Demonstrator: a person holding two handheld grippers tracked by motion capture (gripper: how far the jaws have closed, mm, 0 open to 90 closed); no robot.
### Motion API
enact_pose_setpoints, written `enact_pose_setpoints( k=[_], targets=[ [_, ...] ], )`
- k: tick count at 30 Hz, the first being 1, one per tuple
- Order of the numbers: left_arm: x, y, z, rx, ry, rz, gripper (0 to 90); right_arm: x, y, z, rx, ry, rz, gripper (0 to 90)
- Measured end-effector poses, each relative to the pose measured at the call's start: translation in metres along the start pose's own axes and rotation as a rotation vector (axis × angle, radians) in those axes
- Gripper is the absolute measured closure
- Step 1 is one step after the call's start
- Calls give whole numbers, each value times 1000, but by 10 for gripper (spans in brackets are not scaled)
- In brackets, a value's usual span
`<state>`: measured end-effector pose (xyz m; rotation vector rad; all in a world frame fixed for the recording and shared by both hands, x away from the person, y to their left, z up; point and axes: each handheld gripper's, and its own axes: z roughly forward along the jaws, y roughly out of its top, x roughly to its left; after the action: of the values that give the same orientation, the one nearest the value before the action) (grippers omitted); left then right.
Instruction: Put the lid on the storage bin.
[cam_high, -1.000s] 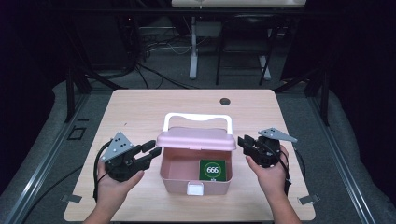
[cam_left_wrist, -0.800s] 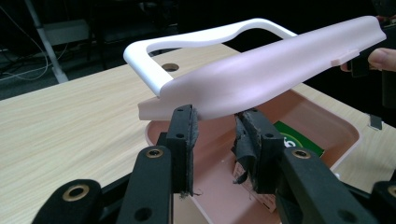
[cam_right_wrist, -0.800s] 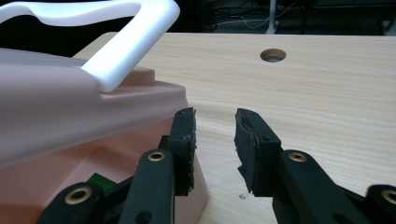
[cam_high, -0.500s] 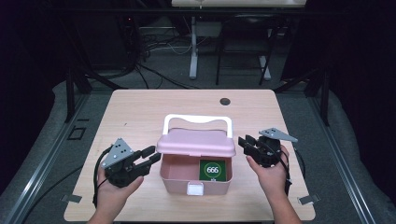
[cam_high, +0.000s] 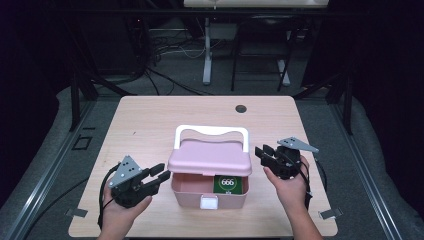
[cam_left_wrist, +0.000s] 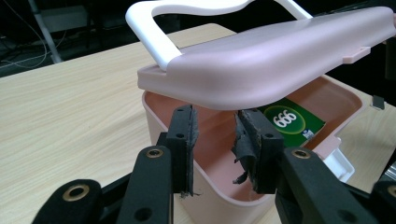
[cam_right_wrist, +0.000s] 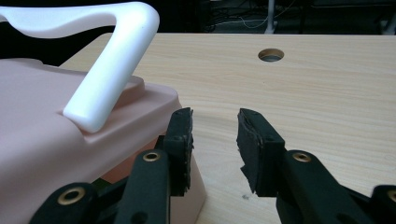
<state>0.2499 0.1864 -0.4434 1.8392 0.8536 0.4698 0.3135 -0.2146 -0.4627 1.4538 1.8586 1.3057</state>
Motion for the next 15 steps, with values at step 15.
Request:
enact_pose_setpoints(
  k=[15],
  targets=[
    [-1,-14,0,22,-7,-9,670,-1,-1,1,6,2,3,648]
  ],
)
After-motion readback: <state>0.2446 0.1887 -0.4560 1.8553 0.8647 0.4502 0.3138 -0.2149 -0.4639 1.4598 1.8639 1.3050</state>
